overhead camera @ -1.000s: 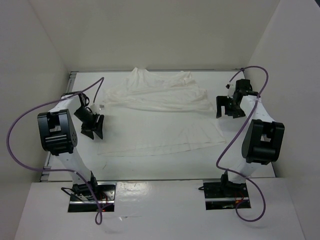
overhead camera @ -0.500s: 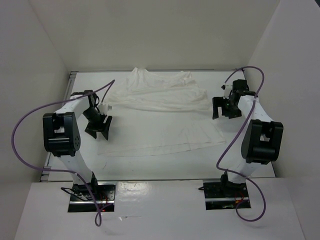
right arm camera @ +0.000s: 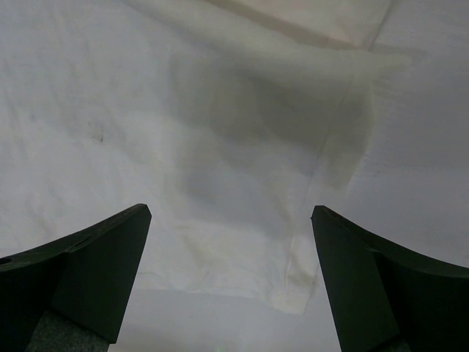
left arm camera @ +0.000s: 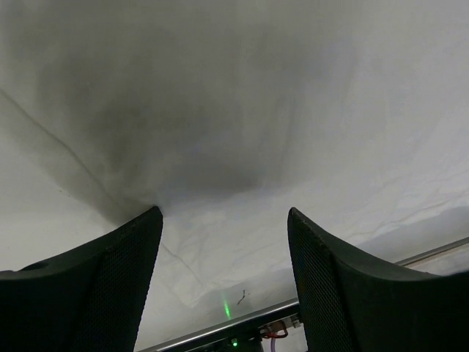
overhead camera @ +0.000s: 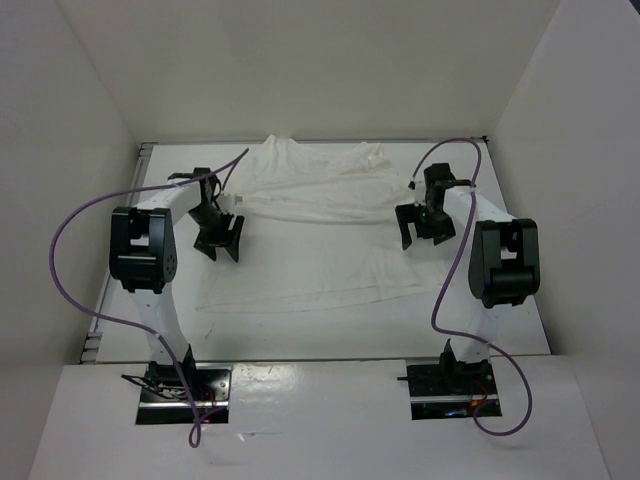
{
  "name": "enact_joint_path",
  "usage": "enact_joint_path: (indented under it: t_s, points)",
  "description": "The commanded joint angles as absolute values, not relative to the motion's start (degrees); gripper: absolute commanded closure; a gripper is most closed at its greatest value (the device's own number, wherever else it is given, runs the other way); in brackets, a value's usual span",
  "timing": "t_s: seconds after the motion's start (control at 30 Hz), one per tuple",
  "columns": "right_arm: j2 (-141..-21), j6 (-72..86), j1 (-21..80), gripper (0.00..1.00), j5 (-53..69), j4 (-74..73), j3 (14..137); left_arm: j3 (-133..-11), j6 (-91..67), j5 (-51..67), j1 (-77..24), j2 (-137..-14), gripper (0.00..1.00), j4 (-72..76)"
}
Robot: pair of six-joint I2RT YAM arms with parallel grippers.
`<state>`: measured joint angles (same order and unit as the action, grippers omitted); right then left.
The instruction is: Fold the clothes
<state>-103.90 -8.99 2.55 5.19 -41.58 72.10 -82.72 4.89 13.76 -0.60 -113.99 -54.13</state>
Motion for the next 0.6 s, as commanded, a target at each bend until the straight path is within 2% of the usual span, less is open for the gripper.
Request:
enact_joint_path:
  t_s: [0.0, 0.37, 0.57]
  points:
    - [-104.41, -7.65, 3.34, 0.00, 2.82, -40.17, 72.69, -83.06, 1.94, 12.40, -1.93, -114.79, 0.24, -53.44]
    - [-109.25, -6.06, 7.37, 0.00, -1.31, -39.64, 74.44, -87.19, -0.35, 11.70, -3.07, -120.23, 0.17, -52.91]
    - [-113.64, -5.54, 7.91, 0.00, -1.32, -39.64, 75.93, -87.71, -1.49, 7.92, -3.08, -122.17, 0.03, -51.86]
